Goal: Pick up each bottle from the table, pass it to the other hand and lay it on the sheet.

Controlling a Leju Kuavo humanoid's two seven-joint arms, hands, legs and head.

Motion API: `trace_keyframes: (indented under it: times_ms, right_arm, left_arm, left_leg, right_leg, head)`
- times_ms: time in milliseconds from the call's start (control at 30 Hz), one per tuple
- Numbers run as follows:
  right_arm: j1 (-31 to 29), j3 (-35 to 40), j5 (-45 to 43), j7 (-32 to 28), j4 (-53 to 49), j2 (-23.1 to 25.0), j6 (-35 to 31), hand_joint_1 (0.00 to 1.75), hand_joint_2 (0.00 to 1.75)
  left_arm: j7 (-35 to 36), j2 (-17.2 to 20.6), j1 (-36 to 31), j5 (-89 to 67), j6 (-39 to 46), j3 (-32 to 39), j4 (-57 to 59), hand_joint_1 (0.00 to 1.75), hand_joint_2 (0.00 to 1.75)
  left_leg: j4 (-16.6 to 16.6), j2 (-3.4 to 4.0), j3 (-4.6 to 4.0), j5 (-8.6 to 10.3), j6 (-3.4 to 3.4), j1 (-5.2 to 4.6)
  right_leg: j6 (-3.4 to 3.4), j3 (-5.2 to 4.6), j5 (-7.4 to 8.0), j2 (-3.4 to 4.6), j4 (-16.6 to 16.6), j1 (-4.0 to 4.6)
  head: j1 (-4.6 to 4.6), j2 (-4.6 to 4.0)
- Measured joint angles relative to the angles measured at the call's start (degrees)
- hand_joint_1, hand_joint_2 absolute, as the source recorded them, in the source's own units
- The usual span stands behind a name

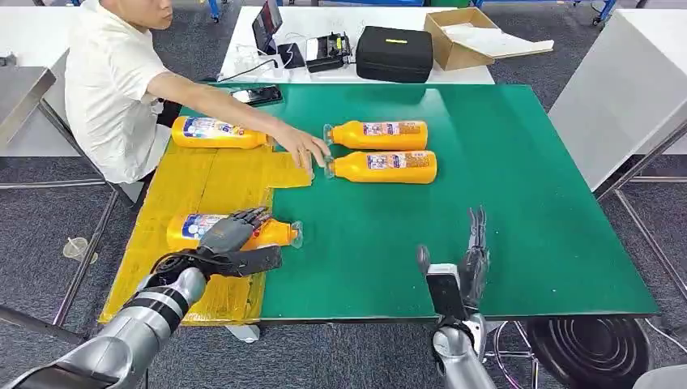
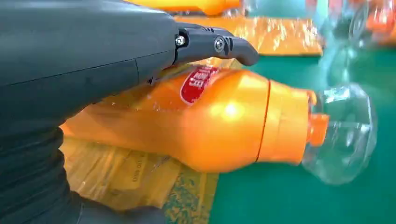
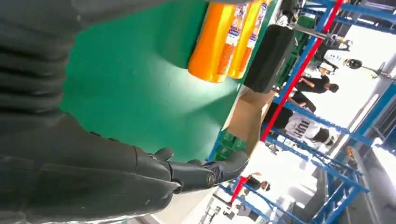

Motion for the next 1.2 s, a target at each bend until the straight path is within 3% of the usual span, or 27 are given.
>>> trace_keyframes:
  times_ms: [133, 333, 533, 767, 800, 900, 1033, 1200]
  right_arm:
    - [0.21, -0.31, 6.72, 0.00, 0.00, -0.09, -0.11, 0.00, 1.75]
    - [0.56, -1.16, 15.14, 5.75, 1.62, -0.20, 0.39, 0.00, 1.75]
    - [0.52, -1.49, 15.80, 5.97, 2.45, -0.22, 0.44, 0.00, 1.75]
    - [-0.94, -1.33, 25.48, 12.89, 5.39, -1.31, 0.63, 0.00, 1.75]
    - [-1.15, -1.33, 25.68, 13.09, 5.53, -1.42, 0.63, 0.00, 1.75]
    - [-1.70, -1.07, 27.53, 14.78, 6.29, -2.03, 0.68, 0.00, 1.75]
    - [-5.03, 0.39, 35.85, 21.32, 9.42, -4.81, 2.61, 0.00, 1.75]
    - [-10.53, 0.63, 37.15, 23.32, 15.09, -8.61, 5.99, 0.00, 1.75]
  left_arm:
    - [-0.52, -1.16, 5.01, 5.18, 7.35, -1.33, -6.08, 0.00, 0.00]
    - [-2.29, -2.38, 12.92, 15.98, 4.91, -4.31, -18.95, 0.00, 0.00]
    - [-2.14, -2.29, 14.03, 16.72, 4.67, -5.20, -21.55, 0.00, 0.00]
    - [-4.64, -1.90, 16.28, 20.13, 4.23, -9.49, -31.98, 0.00, 0.00]
    - [-4.52, -1.86, 16.35, 20.17, 4.19, -9.64, -32.41, 0.00, 1.75]
    - [-4.39, -1.57, 16.56, 20.67, 4.19, -10.55, -34.31, 0.00, 1.75]
    - [-5.29, -1.57, 16.54, 21.70, 5.13, -11.72, -35.65, 0.00, 1.75]
    - [-6.84, -2.30, 18.33, 24.01, 5.80, -14.03, -38.24, 0.00, 1.75]
  left_leg:
    - [0.03, 0.01, -0.23, 0.00, 0.01, -0.01]
    - [0.03, 0.03, -0.60, -0.01, 0.01, -0.01]
    - [0.03, 0.02, -0.64, -0.01, 0.01, 0.00]
    - [0.02, 0.01, -0.69, -0.01, 0.01, -0.01]
    - [0.02, 0.02, -0.69, -0.01, 0.01, -0.01]
    - [0.03, 0.02, -0.69, -0.01, 0.01, -0.01]
    - [0.03, 0.05, -0.69, 0.00, 0.02, -0.01]
    - [0.06, 0.02, -0.70, 0.01, 0.03, -0.05]
  right_leg:
    - [0.01, -0.23, 0.01, 0.00, 0.00, -0.01]
    - [0.02, -0.58, 0.01, 0.01, 0.00, -0.01]
    - [0.02, -0.62, 0.01, 0.00, 0.00, 0.00]
    - [0.01, -0.63, 0.01, 0.00, 0.00, -0.01]
    - [0.01, -0.64, 0.01, 0.00, 0.00, -0.01]
    - [0.02, -0.64, 0.01, 0.00, 0.00, -0.01]
    - [0.04, -0.67, 0.03, 0.02, 0.00, -0.01]
    - [0.05, -0.63, 0.04, 0.00, 0.00, -0.06]
  head:
    - [0.00, 0.00]
    - [0.02, 0.00]
    - [0.00, 0.00]
    - [0.02, 0.00]
    - [0.02, 0.00]
    - [0.02, 0.00]
    - [-0.02, 0.00]
    - [0.02, 0.00]
